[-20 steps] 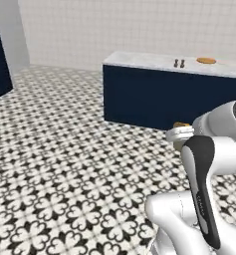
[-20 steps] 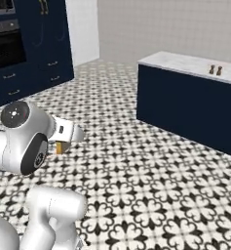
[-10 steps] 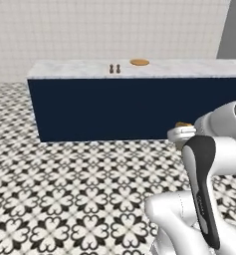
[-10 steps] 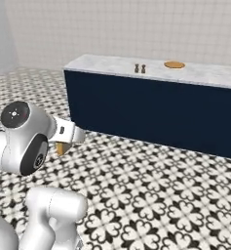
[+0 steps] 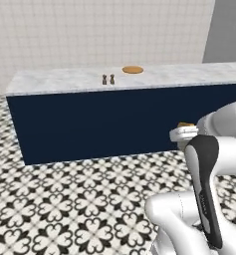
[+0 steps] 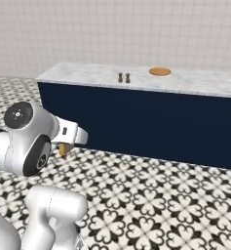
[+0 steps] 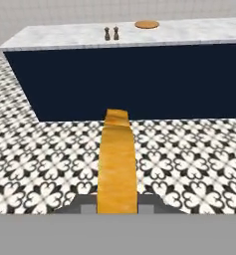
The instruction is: Start the toaster. Once the lever pops up, take the bread to the plate on the dining counter.
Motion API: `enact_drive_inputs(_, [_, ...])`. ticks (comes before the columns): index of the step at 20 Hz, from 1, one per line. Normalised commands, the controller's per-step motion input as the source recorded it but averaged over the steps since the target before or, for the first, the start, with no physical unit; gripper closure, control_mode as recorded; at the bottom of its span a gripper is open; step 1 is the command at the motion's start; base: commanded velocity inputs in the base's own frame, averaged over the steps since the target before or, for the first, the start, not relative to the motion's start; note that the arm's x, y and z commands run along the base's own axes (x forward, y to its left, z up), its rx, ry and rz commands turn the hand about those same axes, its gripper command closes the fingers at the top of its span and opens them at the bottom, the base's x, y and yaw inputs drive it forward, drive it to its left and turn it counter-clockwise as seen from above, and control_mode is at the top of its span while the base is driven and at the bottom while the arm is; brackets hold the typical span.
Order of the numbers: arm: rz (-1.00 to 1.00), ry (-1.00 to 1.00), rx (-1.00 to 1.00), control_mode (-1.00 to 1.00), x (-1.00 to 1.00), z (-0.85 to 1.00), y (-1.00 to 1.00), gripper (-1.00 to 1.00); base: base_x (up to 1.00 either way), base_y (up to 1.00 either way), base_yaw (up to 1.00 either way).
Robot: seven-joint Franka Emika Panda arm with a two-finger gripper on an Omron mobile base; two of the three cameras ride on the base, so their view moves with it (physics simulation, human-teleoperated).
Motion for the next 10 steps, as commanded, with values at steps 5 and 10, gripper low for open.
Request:
enact_drive_inputs(5, [0.0,0.0,0.0,1.0,0.0,0.0,0.0,1.0,0.42,0.99,-0.01])
enact_drive_inputs(10, [0.0,0.0,0.0,1.0,0.0,0.0,0.0,1.0,0.36,1.0,0.0])
